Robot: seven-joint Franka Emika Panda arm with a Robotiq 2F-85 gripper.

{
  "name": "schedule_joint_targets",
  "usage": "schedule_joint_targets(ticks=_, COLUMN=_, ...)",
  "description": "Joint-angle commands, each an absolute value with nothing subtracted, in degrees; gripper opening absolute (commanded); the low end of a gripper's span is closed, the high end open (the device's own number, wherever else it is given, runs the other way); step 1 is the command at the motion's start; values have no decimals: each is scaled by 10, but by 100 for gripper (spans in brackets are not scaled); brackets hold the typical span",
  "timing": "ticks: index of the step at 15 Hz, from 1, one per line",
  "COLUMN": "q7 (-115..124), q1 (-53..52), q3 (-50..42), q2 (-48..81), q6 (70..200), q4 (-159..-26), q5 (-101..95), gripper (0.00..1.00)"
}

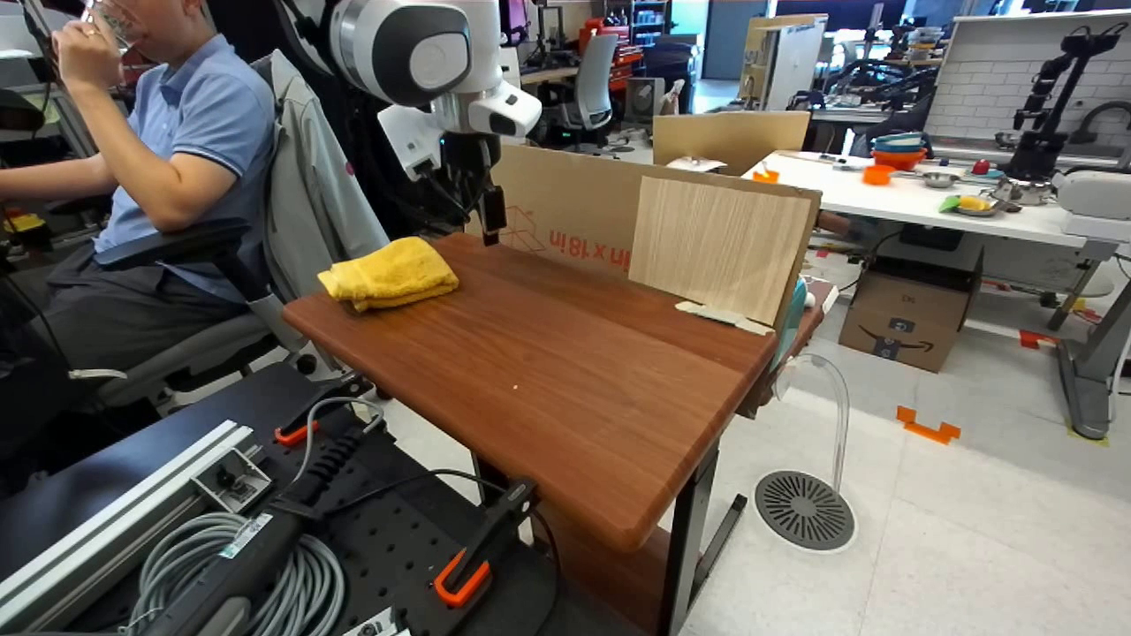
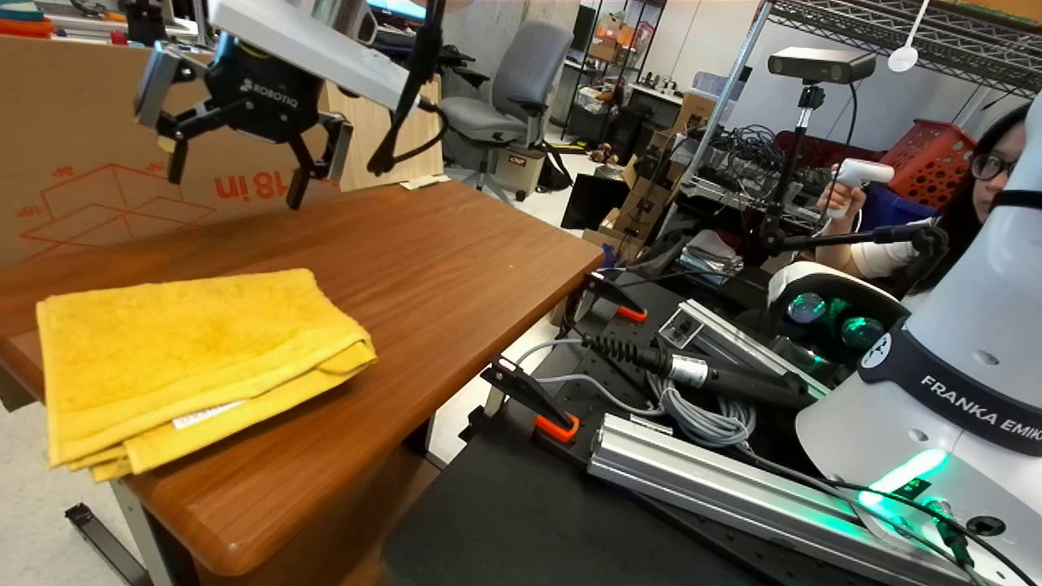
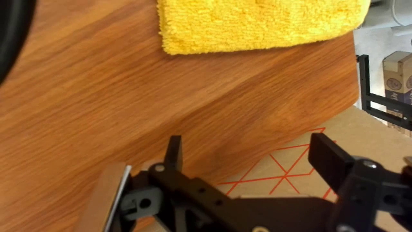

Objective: Slide the towel to the left end of the table

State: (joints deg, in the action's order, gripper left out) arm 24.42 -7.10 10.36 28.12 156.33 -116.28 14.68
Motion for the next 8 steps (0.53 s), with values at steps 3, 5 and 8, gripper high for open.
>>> schedule_joint_targets(ticks=3, q7=187, q1=-48, q3=82, q2=142, q6=1541, q4=-1294, q5=158, gripper=100)
schedule_joint_targets(ticks=5, q7=198, q1=-59, q3=78, q2=180, q6=1559, q4=-1263, q5=156, gripper=100)
schedule_joint_targets(ticks=8, q7=195, q1=-57, q3=74, q2=158, q6=1558, q4=-1285, q5=155, gripper=100)
